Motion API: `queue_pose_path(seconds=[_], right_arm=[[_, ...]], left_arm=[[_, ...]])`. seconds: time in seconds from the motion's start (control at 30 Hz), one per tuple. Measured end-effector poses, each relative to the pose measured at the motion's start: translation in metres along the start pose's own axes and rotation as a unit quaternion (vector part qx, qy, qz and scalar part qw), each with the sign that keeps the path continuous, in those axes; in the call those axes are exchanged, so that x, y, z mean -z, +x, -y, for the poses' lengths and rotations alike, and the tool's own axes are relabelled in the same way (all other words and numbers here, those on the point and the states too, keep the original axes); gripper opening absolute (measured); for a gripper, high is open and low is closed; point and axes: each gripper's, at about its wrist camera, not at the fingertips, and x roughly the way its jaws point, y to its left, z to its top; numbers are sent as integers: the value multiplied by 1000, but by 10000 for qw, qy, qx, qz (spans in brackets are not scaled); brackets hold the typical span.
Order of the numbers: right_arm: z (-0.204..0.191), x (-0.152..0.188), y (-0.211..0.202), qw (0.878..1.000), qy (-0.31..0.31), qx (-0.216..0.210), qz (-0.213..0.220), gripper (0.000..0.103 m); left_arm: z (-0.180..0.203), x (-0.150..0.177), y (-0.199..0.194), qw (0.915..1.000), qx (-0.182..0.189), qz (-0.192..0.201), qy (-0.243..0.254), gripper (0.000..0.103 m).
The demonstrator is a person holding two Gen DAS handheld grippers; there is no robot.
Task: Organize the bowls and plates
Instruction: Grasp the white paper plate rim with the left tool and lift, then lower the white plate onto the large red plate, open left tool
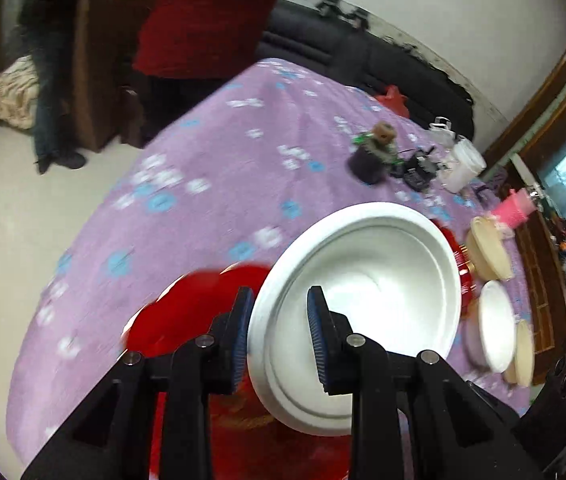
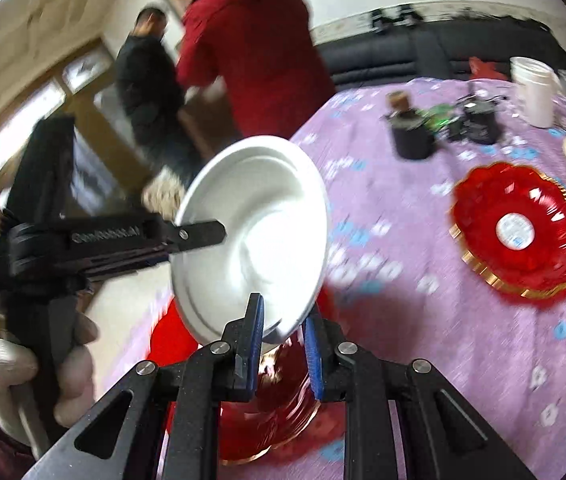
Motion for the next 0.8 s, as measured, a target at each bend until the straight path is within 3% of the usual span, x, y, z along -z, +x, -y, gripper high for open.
queue_pose_path(seconds=[0.1,0.3,0.37,0.43,0.5,0.63,0.8], right_arm=[[-15,22,13,9994,-185,32,-276,22],[-21,41,41,9968,-213,88,-760,22],[-22,44,47,9961,-263,192,-825,22],[-27,44,47,9957,-359,283,-807,22],[-31,45,45,9955,-431,333,-776,25],[-39,47,40,9938,-676,657,-583,46],[-42,55,30,9941,-714,696,-422,46]], left_arm=[[-17,20,-6,9998,-198,51,-60,26],[-47,43,12,9983,-410,-245,-347,26],[-53,47,18,9976,-426,-319,-445,29],[-56,48,17,9975,-346,-322,-521,38],[-56,48,9,9981,-263,-184,-527,46],[-57,50,-12,9978,-280,158,-576,56],[-53,65,-48,9958,-220,610,-642,62]])
